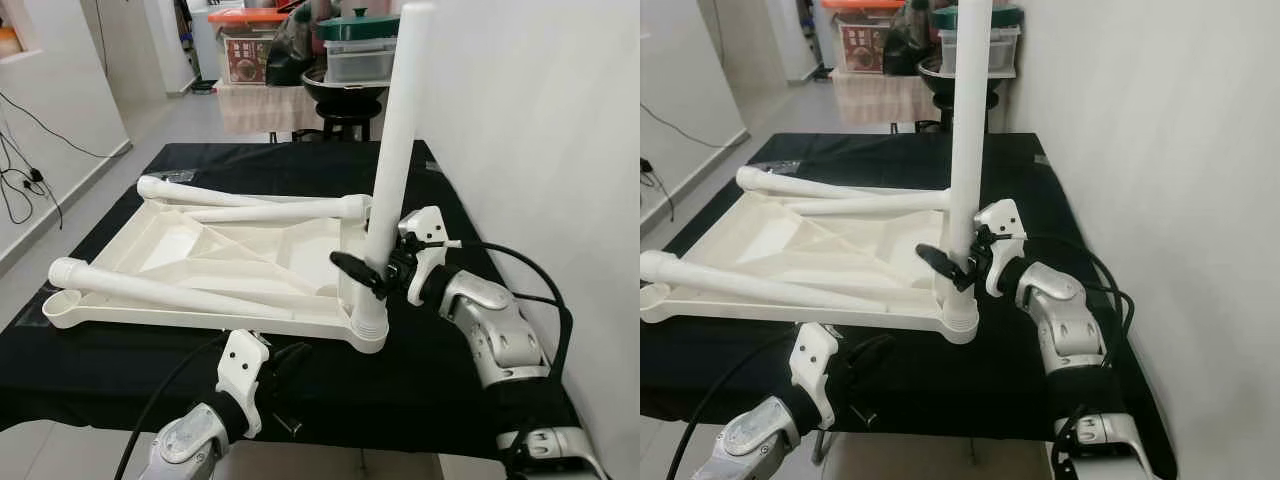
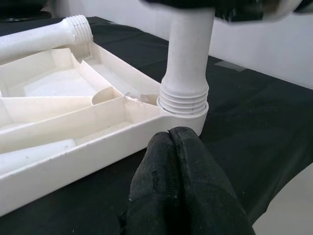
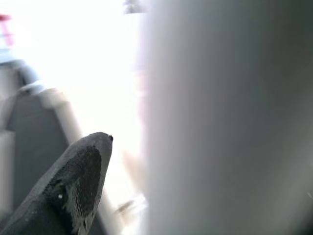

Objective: Building children table

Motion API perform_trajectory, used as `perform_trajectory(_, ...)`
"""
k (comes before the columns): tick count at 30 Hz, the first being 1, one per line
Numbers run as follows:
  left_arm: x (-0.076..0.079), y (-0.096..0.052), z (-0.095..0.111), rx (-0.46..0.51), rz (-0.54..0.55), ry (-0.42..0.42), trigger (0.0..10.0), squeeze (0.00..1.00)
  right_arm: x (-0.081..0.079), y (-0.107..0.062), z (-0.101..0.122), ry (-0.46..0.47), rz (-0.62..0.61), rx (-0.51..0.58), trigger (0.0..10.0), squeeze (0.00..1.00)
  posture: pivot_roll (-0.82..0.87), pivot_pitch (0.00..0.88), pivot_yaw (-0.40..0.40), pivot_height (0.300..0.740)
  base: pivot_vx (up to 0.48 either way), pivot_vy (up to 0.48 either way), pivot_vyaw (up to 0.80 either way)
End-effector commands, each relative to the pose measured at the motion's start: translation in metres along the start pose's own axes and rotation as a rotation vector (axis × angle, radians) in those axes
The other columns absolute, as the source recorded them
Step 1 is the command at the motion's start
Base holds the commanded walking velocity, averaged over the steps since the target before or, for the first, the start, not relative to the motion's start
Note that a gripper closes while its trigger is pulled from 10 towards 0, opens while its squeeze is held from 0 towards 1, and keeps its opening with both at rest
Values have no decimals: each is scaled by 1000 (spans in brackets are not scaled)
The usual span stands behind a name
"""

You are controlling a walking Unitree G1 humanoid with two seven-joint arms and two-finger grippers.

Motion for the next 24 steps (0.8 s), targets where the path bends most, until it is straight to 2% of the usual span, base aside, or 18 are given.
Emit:
perform_trajectory(1,1,0,-5,-19,-4,-6,10000,0,-2,5,4,-11,82,-11,10000,0,43,0,-6,740,0,0,0)
perform_trajectory(7,0,-2,-7,-25,-4,-6,10000,0,0,5,2,0,116,-27,10000,0,51,0,-7,740,0,0,0)
perform_trajectory(8,1,-3,-8,-31,-2,-7,10000,0,2,5,-1,11,139,-40,2039,0,57,0,-10,740,0,0,0)
perform_trajectory(9,2,-5,-10,-38,-1,-9,10000,0,4,4,-3,28,145,-43,0,0,56,0,-10,740,0,0,0)
perform_trajectory(17,3,-9,-11,-43,6,-27,10000,0,6,-8,-9,49,158,-22,0,0,47,0,-12,740,0,0,0)
perform_trajectory(20,5,-9,-10,-41,-1,-32,10000,0,12,-14,-13,45,91,-14,0,0,42,0,-11,740,0,0,0)
perform_trajectory(23,6,-9,-9,-41,-2,-33,10000,0,14,-15,-13,43,75,-12,0,0,45,0,-15,740,0,0,0)
perform_trajectory(24,6,-10,-9,-41,0,-34,10000,0,17,-15,-20,52,-18,-22,0,0,50,0,-26,740,0,0,0)
Point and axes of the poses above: a point about 5 cm out from each wrist's last joint towards the gripper, its own y axis pointing out of the wrist towards the gripper, its own z axis along the axis of the wrist's last joint, x = y × z, the point moved 3 cm from there along y, pointing out of the wrist towards the gripper, and after that the axes turned 7 degrees about y, right-handed, at the moved point
